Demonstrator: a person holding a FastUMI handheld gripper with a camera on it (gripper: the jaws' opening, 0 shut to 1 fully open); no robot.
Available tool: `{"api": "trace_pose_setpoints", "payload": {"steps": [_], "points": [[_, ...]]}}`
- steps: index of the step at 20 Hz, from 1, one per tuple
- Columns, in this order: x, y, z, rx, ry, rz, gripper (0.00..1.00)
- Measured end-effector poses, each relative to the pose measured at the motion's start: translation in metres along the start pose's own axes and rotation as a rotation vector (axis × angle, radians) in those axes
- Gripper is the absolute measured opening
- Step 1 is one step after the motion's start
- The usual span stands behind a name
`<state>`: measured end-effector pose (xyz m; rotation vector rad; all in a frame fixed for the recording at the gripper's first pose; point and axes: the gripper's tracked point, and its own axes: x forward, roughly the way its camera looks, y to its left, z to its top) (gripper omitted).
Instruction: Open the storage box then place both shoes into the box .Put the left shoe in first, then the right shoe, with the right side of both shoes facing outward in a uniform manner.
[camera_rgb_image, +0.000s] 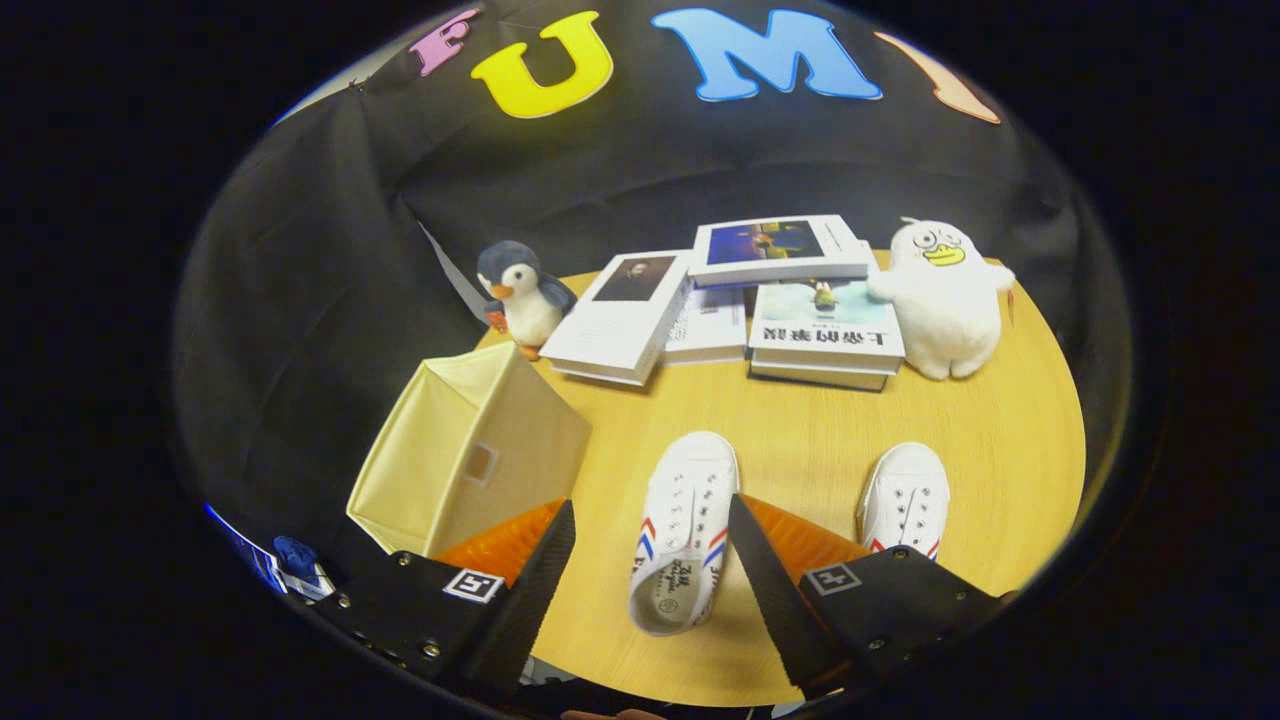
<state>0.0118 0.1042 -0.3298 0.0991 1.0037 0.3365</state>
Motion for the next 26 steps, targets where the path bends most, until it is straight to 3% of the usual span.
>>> {"api": "trace_pose_setpoints", "payload": {"steps": [5,9,15,17,19,21,22,24,26], "points": [[0.026,-0.029,-0.038,0.010,0.098,-0.051,0.91],[0.050,-0.041,-0.057,-0.017,0.157,-0.080,0.82],[0.085,-0.059,-0.078,-0.046,0.247,-0.134,0.79],[0.094,-0.061,-0.083,-0.040,0.270,-0.135,0.80],[0.099,-0.050,-0.085,-0.008,0.283,-0.079,0.79],[0.104,-0.040,-0.087,0.003,0.288,-0.038,0.47],[0.100,-0.043,-0.084,-0.002,0.282,-0.044,0.20],[0.096,-0.040,-0.083,0.034,0.271,-0.044,0.03],[0.091,-0.038,-0.083,0.035,0.281,-0.028,0.03]]}}
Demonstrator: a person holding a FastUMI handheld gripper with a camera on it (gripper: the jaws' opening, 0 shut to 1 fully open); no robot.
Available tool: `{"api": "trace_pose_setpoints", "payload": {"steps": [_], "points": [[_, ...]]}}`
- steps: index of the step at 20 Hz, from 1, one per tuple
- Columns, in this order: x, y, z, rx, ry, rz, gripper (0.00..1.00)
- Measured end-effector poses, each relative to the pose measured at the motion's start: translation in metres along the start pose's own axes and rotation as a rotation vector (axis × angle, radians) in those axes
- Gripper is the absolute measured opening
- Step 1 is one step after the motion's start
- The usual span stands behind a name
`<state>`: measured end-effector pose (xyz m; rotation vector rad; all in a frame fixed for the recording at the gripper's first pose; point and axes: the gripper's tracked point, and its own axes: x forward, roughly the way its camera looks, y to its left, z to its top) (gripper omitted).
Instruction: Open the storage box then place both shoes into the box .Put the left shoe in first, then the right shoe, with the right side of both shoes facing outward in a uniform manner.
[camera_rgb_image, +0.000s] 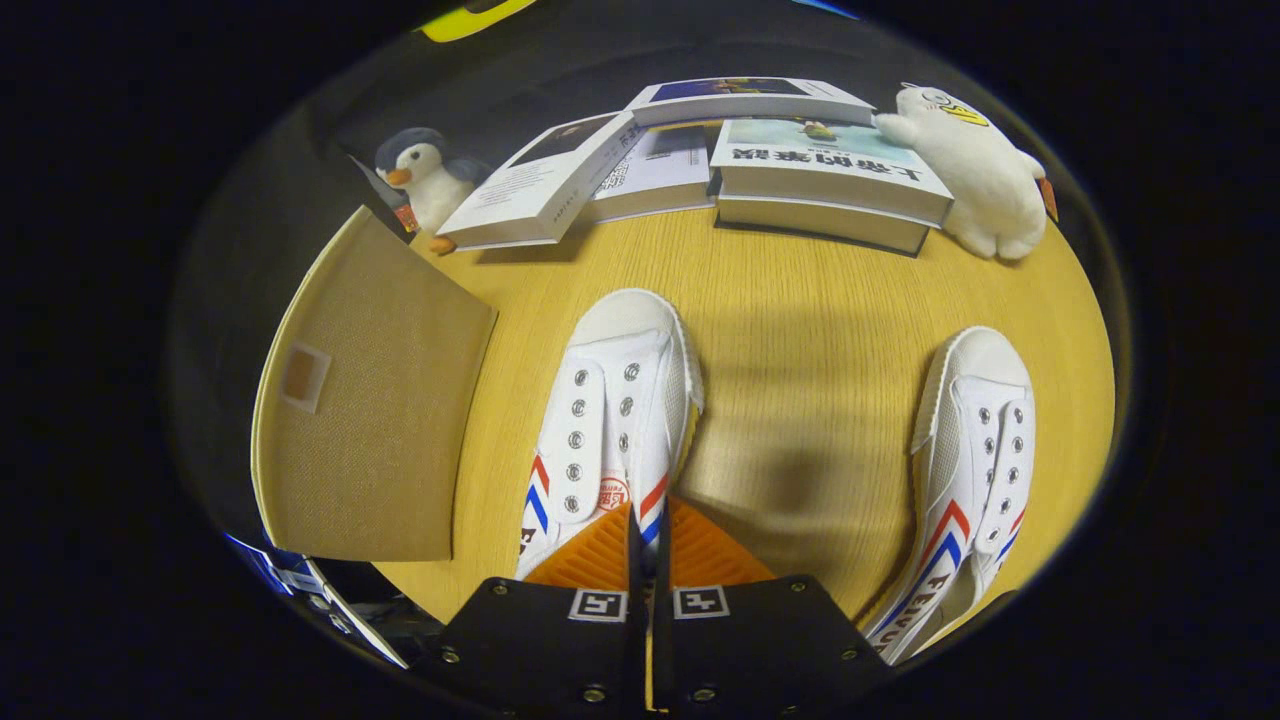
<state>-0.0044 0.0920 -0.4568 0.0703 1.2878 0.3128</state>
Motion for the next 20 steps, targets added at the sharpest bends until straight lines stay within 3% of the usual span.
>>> {"api": "trace_pose_setpoints", "payload": {"steps": [7,20], "points": [[-0.036,0.011,0.004,0.104,0.018,0.052,0.03],[-0.125,0.059,0.051,0.038,-0.049,0.104,0.02]]}}
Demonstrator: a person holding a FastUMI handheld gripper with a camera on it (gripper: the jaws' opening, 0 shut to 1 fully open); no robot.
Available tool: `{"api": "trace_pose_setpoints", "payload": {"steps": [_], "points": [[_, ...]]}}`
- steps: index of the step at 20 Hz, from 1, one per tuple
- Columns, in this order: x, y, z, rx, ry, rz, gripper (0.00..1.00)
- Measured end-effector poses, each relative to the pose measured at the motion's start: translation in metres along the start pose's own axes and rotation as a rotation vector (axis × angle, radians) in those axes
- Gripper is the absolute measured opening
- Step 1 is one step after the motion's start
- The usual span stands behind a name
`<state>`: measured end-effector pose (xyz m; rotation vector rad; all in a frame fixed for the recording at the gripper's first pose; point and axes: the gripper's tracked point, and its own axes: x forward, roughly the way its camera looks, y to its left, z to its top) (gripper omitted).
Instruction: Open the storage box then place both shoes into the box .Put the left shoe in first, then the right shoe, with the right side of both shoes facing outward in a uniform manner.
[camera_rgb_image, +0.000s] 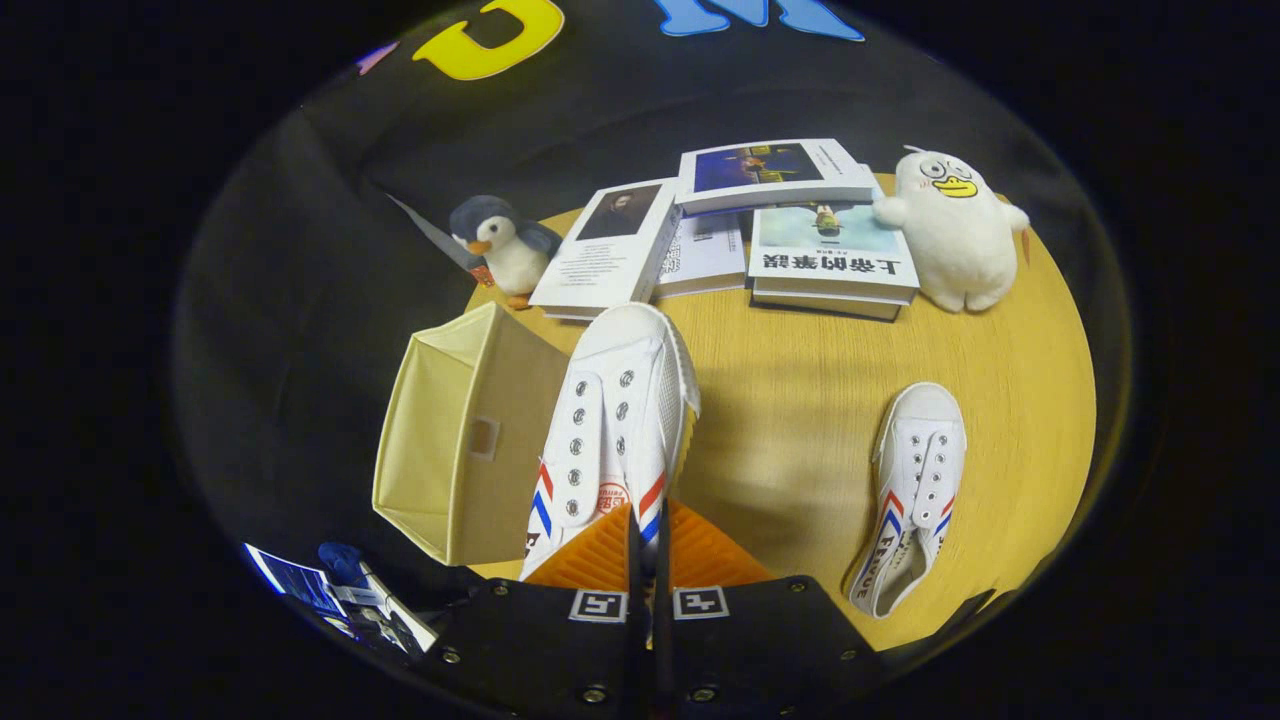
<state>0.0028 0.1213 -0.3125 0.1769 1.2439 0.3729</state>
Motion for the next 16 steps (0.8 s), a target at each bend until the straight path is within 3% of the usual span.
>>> {"api": "trace_pose_setpoints", "payload": {"steps": [10,16], "points": [[-0.019,0.088,0.035,-0.101,0.000,0.108,0.02],[-0.002,0.143,0.041,-0.179,0.032,0.160,0.02]]}}
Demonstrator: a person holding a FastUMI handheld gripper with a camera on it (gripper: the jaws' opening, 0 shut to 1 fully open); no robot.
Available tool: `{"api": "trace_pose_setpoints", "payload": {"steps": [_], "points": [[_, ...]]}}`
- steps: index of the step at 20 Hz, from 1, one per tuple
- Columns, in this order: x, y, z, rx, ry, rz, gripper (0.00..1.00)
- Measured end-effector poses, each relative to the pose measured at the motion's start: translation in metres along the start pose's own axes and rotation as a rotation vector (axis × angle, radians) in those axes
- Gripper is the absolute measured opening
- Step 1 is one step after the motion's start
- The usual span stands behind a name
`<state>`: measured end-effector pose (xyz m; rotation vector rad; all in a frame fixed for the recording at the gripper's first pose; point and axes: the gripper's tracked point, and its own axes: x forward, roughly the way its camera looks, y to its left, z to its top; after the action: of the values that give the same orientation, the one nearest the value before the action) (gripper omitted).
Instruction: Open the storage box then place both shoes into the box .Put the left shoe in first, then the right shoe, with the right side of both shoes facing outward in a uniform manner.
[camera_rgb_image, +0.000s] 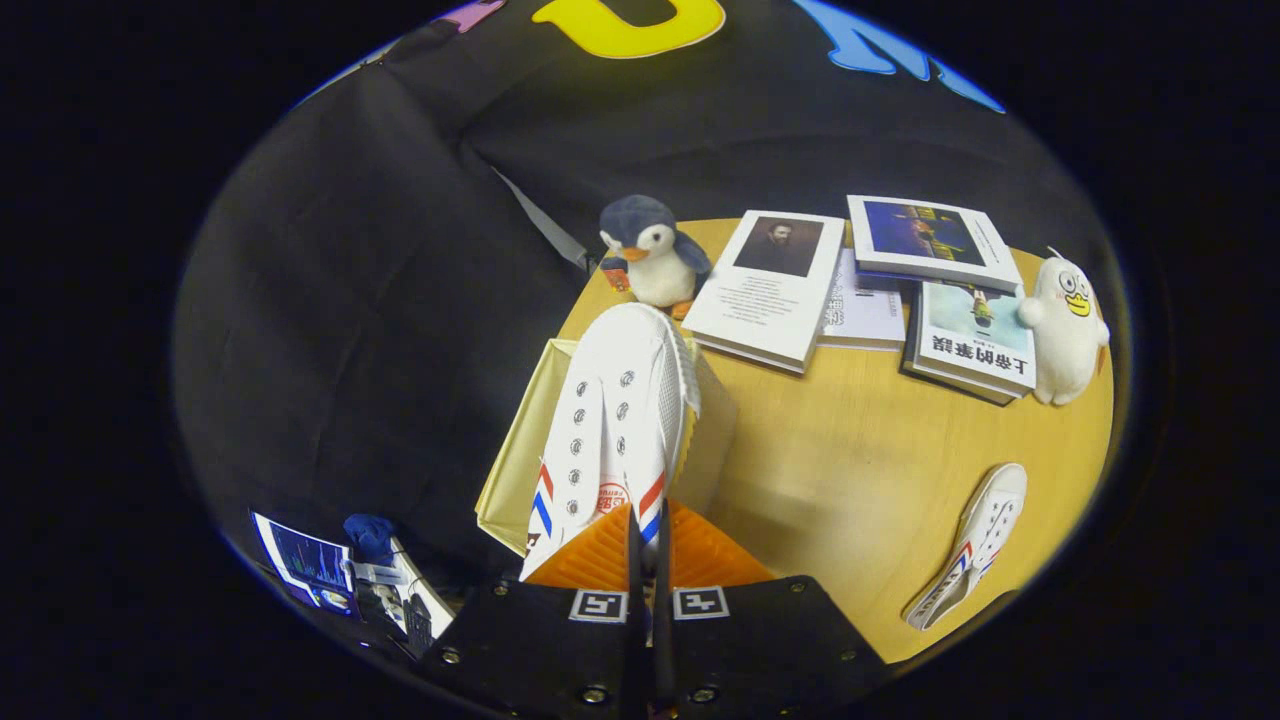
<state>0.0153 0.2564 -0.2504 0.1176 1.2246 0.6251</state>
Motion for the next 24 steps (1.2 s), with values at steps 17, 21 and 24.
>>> {"api": "trace_pose_setpoints", "payload": {"steps": [17,21,24], "points": [[0.088,0.067,0.000,-0.096,0.130,0.023,0.02],[0.098,0.069,0.000,-0.111,0.133,0.014,0.02],[0.108,0.071,-0.001,-0.113,0.118,0.012,0.02]]}}
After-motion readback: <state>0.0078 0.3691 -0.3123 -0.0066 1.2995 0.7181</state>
